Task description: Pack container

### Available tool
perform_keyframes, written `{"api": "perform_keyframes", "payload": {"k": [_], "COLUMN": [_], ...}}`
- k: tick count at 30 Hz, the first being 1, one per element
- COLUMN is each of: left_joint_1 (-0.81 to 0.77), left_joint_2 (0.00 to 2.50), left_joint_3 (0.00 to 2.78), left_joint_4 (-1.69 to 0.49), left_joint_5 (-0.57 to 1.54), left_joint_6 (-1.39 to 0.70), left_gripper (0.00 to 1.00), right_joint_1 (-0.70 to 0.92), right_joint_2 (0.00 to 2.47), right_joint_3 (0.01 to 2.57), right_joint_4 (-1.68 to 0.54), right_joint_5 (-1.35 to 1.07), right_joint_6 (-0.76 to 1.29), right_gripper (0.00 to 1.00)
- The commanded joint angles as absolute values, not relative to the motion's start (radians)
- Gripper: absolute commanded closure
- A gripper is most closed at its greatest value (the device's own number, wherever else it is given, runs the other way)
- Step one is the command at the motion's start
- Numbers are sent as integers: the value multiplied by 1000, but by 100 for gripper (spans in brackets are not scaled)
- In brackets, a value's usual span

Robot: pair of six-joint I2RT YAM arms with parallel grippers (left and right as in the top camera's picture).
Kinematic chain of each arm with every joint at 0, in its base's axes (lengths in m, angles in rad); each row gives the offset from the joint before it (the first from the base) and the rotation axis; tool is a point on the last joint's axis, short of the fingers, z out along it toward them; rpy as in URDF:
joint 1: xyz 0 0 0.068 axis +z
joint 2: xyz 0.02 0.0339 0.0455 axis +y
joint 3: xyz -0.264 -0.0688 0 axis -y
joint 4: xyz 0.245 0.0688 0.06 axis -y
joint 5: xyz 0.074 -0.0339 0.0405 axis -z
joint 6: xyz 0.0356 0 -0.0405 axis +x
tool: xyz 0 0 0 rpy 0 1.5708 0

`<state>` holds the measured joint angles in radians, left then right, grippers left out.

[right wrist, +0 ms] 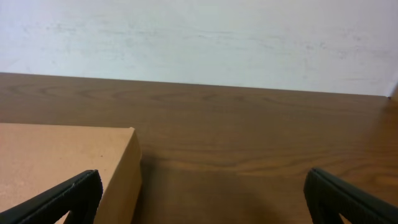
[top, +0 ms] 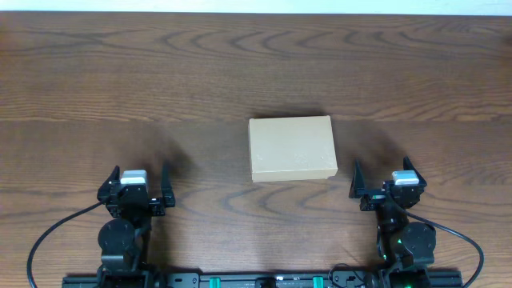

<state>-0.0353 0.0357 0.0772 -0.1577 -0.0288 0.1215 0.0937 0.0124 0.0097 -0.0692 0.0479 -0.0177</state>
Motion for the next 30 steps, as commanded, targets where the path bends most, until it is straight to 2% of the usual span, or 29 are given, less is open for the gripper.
{"api": "perform_keyframes", "payload": {"k": [1, 30], "left_joint_1": [-32, -33], "left_joint_2": [23, 6], "left_joint_3": [45, 45], "left_joint_4": [-163, -165], "left_joint_5": [-60, -4], "left_joint_6": [159, 82], "left_gripper": [5, 5], "right_joint_1": [90, 90], "right_joint_2": [5, 5], "right_joint_3": [6, 6], "right_joint_4": [-71, -71], "right_joint_5": [48, 48], "right_joint_6": [-5, -5], "right_gripper": [1, 1]}}
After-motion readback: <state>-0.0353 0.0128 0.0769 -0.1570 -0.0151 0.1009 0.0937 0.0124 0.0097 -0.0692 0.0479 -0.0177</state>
